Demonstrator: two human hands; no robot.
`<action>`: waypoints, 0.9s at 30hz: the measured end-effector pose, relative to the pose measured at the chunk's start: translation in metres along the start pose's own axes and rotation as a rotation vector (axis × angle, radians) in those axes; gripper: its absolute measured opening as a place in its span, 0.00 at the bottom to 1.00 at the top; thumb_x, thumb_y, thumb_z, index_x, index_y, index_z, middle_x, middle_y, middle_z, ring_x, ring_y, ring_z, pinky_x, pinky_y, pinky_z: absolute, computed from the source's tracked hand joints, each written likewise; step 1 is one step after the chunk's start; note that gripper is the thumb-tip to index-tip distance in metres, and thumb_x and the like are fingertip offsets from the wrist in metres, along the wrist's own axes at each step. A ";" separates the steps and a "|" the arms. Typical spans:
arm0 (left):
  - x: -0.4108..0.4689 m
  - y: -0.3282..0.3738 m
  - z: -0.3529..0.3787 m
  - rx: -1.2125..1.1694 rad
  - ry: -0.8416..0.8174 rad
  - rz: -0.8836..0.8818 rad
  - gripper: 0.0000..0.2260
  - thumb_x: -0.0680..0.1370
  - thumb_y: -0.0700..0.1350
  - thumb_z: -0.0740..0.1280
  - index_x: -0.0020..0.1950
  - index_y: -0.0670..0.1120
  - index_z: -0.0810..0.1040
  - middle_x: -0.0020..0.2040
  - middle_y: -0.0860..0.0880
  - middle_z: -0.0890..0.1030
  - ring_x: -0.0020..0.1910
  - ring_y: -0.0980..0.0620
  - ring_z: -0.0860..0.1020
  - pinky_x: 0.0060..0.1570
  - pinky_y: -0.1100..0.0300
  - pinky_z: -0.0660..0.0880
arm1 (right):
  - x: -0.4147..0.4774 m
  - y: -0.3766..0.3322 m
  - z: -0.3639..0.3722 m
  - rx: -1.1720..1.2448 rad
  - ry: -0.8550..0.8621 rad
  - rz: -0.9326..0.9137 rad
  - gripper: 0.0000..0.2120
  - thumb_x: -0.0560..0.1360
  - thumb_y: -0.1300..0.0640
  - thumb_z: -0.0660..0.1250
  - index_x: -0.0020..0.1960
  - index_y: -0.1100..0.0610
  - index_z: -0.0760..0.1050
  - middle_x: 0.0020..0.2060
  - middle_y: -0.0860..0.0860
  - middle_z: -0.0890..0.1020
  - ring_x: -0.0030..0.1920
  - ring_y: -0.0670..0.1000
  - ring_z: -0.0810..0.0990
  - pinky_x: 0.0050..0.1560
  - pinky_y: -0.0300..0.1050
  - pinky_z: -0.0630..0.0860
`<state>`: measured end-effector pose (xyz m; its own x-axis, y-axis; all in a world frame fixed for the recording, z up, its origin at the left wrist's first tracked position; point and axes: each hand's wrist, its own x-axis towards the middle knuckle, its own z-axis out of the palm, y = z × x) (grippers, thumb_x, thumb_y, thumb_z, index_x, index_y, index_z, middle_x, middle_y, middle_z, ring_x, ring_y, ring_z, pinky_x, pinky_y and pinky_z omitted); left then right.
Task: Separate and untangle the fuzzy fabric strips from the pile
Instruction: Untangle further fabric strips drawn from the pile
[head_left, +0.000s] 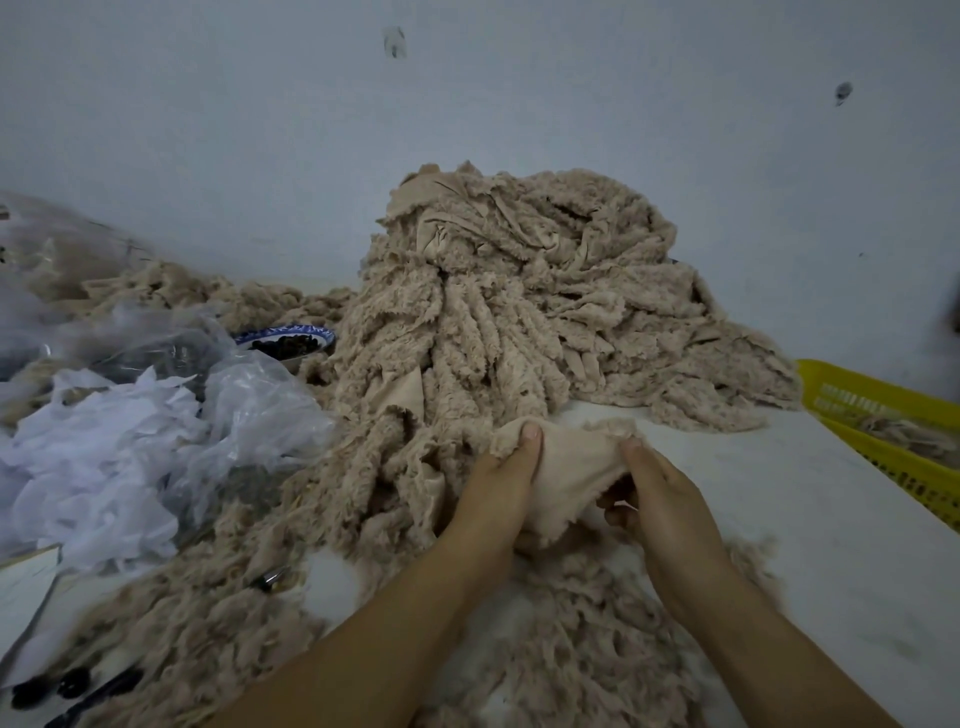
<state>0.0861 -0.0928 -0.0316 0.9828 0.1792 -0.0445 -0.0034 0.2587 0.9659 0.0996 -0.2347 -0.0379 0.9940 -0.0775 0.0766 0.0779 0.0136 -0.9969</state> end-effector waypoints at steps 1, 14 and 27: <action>0.000 0.001 0.000 -0.012 0.012 -0.020 0.15 0.79 0.60 0.65 0.53 0.50 0.81 0.45 0.52 0.86 0.43 0.53 0.85 0.36 0.62 0.79 | 0.000 0.000 0.000 -0.007 0.001 -0.005 0.17 0.83 0.48 0.57 0.45 0.53 0.80 0.27 0.44 0.80 0.28 0.42 0.78 0.36 0.45 0.72; -0.007 0.003 0.002 0.063 -0.053 -0.054 0.16 0.78 0.62 0.64 0.60 0.55 0.79 0.56 0.53 0.84 0.55 0.51 0.81 0.52 0.54 0.79 | 0.003 -0.006 0.000 -0.128 0.204 -0.018 0.20 0.84 0.51 0.54 0.37 0.58 0.72 0.28 0.52 0.75 0.29 0.53 0.68 0.37 0.51 0.66; -0.008 0.006 -0.001 0.031 -0.030 -0.170 0.18 0.77 0.61 0.66 0.57 0.50 0.81 0.48 0.48 0.87 0.48 0.48 0.85 0.48 0.54 0.81 | 0.001 -0.007 -0.001 -0.187 0.276 -0.048 0.21 0.85 0.51 0.52 0.37 0.56 0.70 0.33 0.53 0.75 0.33 0.54 0.69 0.38 0.51 0.67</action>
<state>0.0784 -0.0912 -0.0256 0.9739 0.1065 -0.2005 0.1685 0.2532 0.9526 0.0998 -0.2354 -0.0307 0.9293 -0.3414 0.1408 0.0832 -0.1780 -0.9805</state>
